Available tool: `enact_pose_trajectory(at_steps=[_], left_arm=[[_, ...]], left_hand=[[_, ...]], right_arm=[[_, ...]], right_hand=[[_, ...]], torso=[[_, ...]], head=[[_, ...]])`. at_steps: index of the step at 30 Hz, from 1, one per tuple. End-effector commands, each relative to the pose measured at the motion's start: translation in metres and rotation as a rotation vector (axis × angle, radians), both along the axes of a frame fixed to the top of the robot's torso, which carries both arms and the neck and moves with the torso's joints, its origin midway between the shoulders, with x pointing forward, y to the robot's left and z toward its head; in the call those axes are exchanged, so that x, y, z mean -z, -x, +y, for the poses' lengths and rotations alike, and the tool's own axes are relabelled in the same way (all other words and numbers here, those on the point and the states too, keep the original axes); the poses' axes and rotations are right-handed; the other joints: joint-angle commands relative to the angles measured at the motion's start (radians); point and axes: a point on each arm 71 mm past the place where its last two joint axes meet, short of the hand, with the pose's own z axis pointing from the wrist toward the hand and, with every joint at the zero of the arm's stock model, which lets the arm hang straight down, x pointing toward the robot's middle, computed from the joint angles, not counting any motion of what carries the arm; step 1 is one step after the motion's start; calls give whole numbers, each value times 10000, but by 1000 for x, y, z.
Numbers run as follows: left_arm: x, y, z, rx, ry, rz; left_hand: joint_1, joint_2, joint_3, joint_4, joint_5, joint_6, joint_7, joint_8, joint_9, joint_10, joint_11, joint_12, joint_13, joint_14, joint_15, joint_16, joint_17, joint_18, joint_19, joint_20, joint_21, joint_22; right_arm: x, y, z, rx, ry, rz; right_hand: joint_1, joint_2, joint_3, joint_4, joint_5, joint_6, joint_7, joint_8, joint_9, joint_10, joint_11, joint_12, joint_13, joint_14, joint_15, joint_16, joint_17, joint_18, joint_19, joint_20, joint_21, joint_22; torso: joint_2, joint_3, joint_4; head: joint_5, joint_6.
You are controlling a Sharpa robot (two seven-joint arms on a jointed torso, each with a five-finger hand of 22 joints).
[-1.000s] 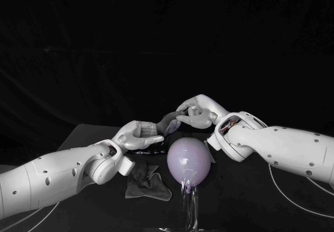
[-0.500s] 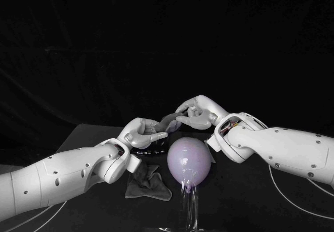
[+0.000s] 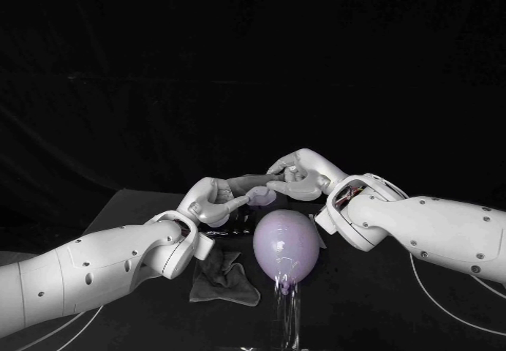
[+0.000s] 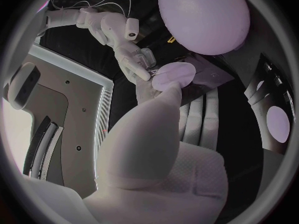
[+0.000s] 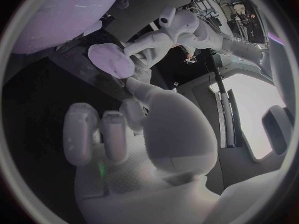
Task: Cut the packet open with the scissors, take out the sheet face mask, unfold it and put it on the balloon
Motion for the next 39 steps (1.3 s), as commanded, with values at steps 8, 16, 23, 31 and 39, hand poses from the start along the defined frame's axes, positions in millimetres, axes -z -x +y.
enact_pose_trajectory(at_steps=[8, 16, 23, 31, 39], left_arm=[[-5, 3, 3, -169, 319, -338], [-6, 4, 6, -172, 433, -392], [-6, 5, 7, -175, 518, -387], [-7, 6, 5, -39, 591, -387], [-8, 8, 2, 128, 650, -348]], left_hand=[[-1122, -490, 1710, -390, 24, -50, -23, 278, 527, 469, -25, -533, 33, 282, -18, -258, 53, -97, -512, -98, 918, 635], [-1610, -636, 2324, -806, 23, -141, -45, 387, 759, 577, -34, -690, 42, 335, -20, -350, 116, -114, -791, -105, 1335, 922], [-1942, -684, 2654, -1084, 25, -192, -45, 451, 910, 627, -35, -739, 45, 368, -22, -401, 169, -116, -971, -100, 1612, 1109], [-2289, -681, 2961, -1381, 27, -260, -42, 516, 1086, 633, -29, -754, 46, 384, -18, -462, 232, -112, -1176, -80, 1899, 1302], [-2529, -677, 3130, -1590, 26, -306, -40, 562, 1218, 640, -29, -753, 48, 395, -17, -503, 285, -99, -1319, -57, 2095, 1430]], right_arm=[[2, -7, -8, -316, 613, -341], [10, -9, -19, -429, 1125, 79], [20, -10, -25, -397, 1269, 458], [31, -16, -22, -326, 1032, 892], [32, -14, -16, -538, 576, 919]], right_hand=[[-910, -1402, -413, 303, 106, -1980, 1109, -1287, 336, -4367, 1089, -7506, -5752, -909, 851, -2156, -2703, 504, -2349, 554, -3442, -93], [-585, -1592, -1357, 349, 86, -2135, 1423, -1859, 4, -4157, 1439, -9085, -7754, -1368, 1209, -2311, -3208, 685, -2783, 1042, -4206, -432], [-382, -1416, -1553, 386, 63, -1804, 1330, -1847, -37, -3730, 1345, -9243, -8231, -1264, 1142, -2162, -3085, 704, -2538, 1088, -3919, -272], [27, -890, -1344, 467, 66, -1401, 1237, -1913, -179, -3276, 1259, -9629, -8974, -1181, 1073, -2080, -3055, 681, -2361, 1055, -3738, -147], [321, -384, -805, 505, 65, -686, 904, -1734, -198, -2401, 957, -9775, -9457, -897, 821, -1859, -2724, 569, -1915, 851, -3123, 185]], torso=[[11, 0, 9], [10, 2, 1], [-6, 10, -2], [19, 2, 7], [9, -6, 4]], head=[[-5, 30], [2, 28], [5, 16], [-17, 41], [-16, -10]])
